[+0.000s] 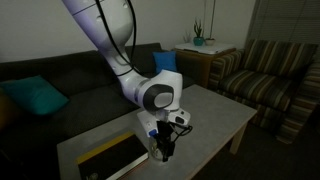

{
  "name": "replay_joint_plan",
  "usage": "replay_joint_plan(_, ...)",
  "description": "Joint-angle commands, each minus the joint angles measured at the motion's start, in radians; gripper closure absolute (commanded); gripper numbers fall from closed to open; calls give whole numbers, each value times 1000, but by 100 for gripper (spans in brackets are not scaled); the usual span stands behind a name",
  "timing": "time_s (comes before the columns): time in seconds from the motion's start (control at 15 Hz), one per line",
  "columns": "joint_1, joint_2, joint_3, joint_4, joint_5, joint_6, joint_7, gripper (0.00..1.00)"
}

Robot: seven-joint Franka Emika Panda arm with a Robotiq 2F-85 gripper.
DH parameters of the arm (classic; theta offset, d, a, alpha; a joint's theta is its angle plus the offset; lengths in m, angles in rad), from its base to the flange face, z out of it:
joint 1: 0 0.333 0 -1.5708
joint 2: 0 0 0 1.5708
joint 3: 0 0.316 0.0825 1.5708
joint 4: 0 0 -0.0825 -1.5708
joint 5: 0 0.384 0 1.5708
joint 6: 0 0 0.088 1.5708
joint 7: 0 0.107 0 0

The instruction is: Place the lid of the silver container on the table, open the black book, then close the container

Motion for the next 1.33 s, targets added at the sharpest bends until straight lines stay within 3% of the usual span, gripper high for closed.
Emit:
replay_joint_plan(0.0,18,-68,-14,-98,-2,58,-15,55)
replay_joint_plan(0.2,33,-88,-29,-117,-5,62,-4,55)
replay_joint_plan(0.47,72,-84,-87,-129,-5,-16,77,55)
replay_joint_plan(0.67,59,-57,-85,-128,2,-33,88,55)
replay_joint_plan(1.27,-66,150,5,-1,27,233,-43,55)
